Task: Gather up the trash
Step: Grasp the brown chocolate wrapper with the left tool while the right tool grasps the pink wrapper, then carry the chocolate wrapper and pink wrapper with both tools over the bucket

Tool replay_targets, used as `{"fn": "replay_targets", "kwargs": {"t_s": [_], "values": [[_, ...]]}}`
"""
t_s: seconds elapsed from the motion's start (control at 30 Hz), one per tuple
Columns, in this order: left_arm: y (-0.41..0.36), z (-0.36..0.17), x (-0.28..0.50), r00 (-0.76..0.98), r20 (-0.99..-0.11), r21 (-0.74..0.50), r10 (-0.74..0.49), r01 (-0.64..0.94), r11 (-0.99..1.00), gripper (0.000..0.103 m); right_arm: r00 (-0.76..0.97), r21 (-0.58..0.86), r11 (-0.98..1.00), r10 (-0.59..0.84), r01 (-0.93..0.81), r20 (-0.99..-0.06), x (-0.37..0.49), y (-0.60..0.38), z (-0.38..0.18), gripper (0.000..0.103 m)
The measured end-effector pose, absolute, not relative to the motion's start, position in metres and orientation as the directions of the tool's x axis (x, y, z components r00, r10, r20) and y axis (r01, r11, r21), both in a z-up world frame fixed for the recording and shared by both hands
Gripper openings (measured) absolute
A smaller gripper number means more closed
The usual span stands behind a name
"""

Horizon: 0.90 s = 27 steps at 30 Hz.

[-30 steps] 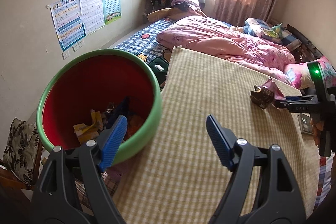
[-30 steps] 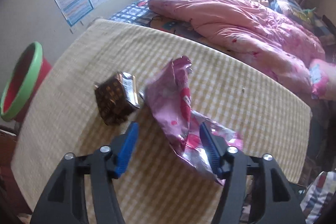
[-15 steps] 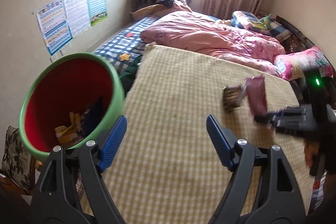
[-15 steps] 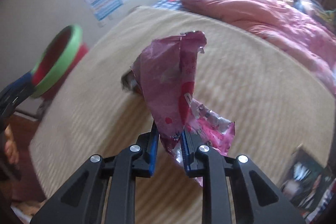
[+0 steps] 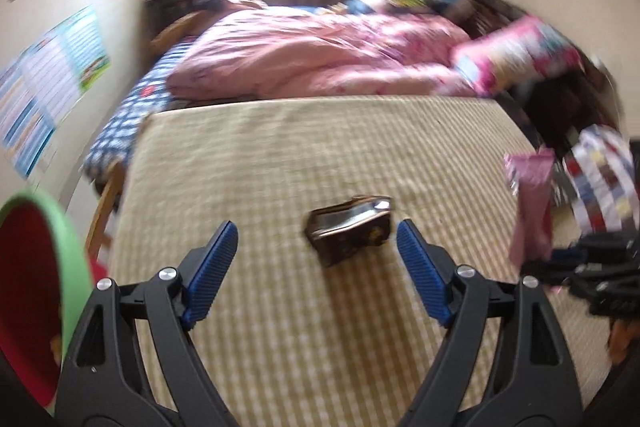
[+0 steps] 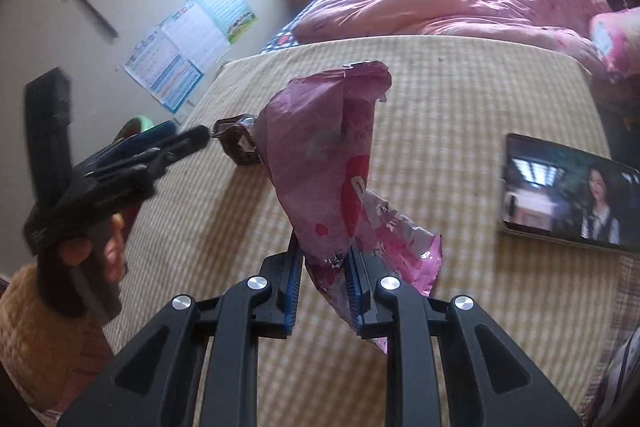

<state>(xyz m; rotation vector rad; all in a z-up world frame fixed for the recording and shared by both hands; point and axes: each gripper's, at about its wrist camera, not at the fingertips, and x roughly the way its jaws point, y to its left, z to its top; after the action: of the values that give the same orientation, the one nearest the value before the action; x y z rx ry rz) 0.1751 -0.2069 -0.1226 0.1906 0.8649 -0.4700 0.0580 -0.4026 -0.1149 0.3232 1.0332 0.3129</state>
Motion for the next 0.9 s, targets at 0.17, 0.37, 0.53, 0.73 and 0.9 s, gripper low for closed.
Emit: {"fn": "replay_targets", "kwargs": {"t_s": [0.17,0.37,0.53,0.73,0.9], "values": [[-0.226,-0.144,0.195,0.471,-0.814,-0.019,-0.339,0.563,0.827,0.079,0.484,0.413,0.907,0.399,-0.083,-0.779,0.056,-0.407,-0.111,0.020],[-0.232,-0.158,0.203,0.401,-0.848,-0.079,-0.347,0.551,0.831,0.053,0.477,0.421,0.903,0.410,-0.090,-0.777,0.055,-0.404,-0.116,0.021],[-0.218,-0.154,0.194,0.419,-0.838,-0.122,-0.350,0.482,0.868,0.052,0.475,0.423,0.900,0.420,-0.109,-0.773,0.058,-0.396,-0.114,0.021],[-0.186,-0.135,0.166,0.498,-0.810,-0.135,-0.311,0.359,0.924,0.052,0.486,0.420,0.897,0.431,-0.138,-0.760,0.063,-0.380,-0.107,0.021],[-0.160,-0.116,0.135,0.570,-0.779,-0.113,-0.263,0.285,0.952,0.053,0.484,0.421,0.890,0.451,-0.177,-0.750,0.065,-0.358,-0.102,0.021]]}}
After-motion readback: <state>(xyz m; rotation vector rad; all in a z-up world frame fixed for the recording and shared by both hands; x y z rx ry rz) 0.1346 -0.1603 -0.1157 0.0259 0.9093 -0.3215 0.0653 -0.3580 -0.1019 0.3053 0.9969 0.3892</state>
